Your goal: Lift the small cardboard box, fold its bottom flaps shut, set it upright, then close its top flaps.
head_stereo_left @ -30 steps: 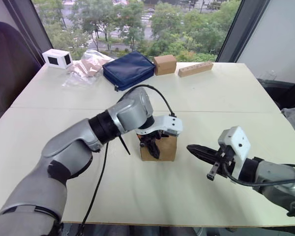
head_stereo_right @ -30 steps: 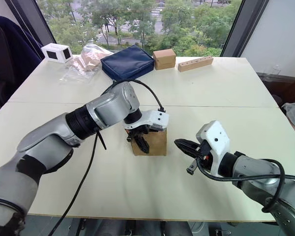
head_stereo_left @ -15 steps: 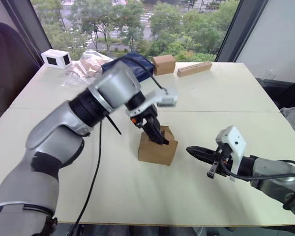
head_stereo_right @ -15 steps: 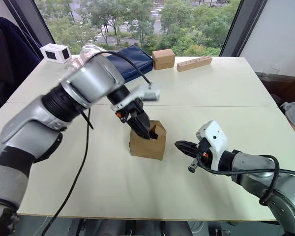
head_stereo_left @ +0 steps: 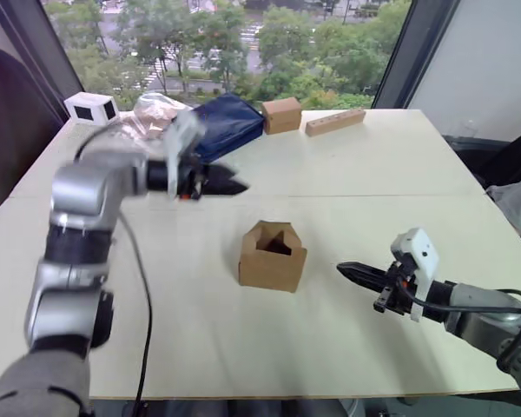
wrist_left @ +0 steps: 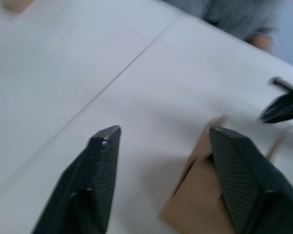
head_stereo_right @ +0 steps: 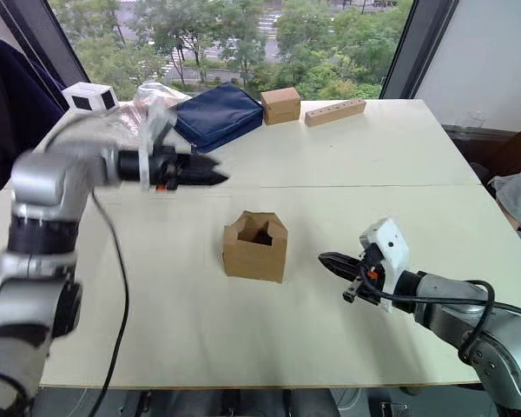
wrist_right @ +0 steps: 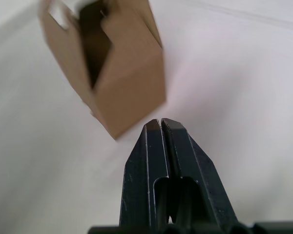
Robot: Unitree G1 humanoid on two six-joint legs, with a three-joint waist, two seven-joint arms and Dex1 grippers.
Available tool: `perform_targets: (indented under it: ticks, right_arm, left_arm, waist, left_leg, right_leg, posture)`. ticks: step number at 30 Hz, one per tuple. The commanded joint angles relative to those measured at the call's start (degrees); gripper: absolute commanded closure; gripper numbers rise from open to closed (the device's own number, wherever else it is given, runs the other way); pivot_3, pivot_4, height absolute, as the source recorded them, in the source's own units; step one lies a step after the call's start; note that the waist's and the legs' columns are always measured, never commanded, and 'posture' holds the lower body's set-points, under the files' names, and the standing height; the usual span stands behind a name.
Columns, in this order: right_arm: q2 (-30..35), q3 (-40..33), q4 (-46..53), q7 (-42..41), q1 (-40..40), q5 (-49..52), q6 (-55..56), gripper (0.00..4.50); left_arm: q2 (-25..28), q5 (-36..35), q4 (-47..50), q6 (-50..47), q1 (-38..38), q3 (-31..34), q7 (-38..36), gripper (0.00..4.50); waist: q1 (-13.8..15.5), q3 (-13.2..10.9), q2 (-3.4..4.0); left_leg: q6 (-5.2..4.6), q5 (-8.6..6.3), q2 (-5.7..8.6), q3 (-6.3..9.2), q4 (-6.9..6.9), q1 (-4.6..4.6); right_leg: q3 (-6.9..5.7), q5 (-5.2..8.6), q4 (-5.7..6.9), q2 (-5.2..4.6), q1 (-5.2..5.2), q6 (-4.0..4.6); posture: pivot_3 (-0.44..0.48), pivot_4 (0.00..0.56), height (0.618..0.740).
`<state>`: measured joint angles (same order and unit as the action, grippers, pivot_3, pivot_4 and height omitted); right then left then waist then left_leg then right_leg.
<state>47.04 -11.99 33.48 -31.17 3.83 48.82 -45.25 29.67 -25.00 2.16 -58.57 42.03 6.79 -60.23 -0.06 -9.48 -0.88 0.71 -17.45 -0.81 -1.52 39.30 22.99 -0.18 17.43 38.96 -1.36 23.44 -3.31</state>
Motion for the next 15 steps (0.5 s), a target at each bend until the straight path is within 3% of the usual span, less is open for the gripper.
perform_targets:
  ticks: [1,4,15]
  right_arm:
    - [-0.92,0.06,-1.37,-1.31,-0.54,-1.93,1.55,4.5]
    - [-1.8,0.69,-2.16,-2.02,0.33,-3.28,1.88,4.5]
    - [-7.79,8.89,-5.09,-0.4,-3.06,-11.46,3.78,4.5]
  left_arm:
    - [-0.55,-3.1,11.68,1.59,-6.5,3.34,5.15,3.31]
    - [-1.43,-3.26,13.32,3.28,-12.98,4.12,8.66,4.46]
    - [-1.44,3.61,9.49,18.9,-25.75,-5.04,11.59,4.49]
  waist:
    - [0.65,0.04,0.0]
    - [0.82,0.08,0.06]
    - [0.65,0.09,0.07]
  left_leg:
    - [-0.01,0.0,0.05,-0.01,0.01,-0.01]
    - [-0.03,-0.02,0.15,-0.03,-0.02,-0.21]
    - [-0.05,-0.03,0.14,-0.05,-0.1,-0.48]
  right_leg:
    - [0.0,0.0,0.0,-0.05,-0.02,0.0]
    - [0.01,0.01,-0.01,-0.13,-0.2,-0.02]
    - [0.02,0.01,-0.01,-0.11,-0.38,-0.01]
  posture:
    - [0.0,0.15,0.74]
    - [0.0,0.15,0.74]
    - [0.0,0.15,0.74]
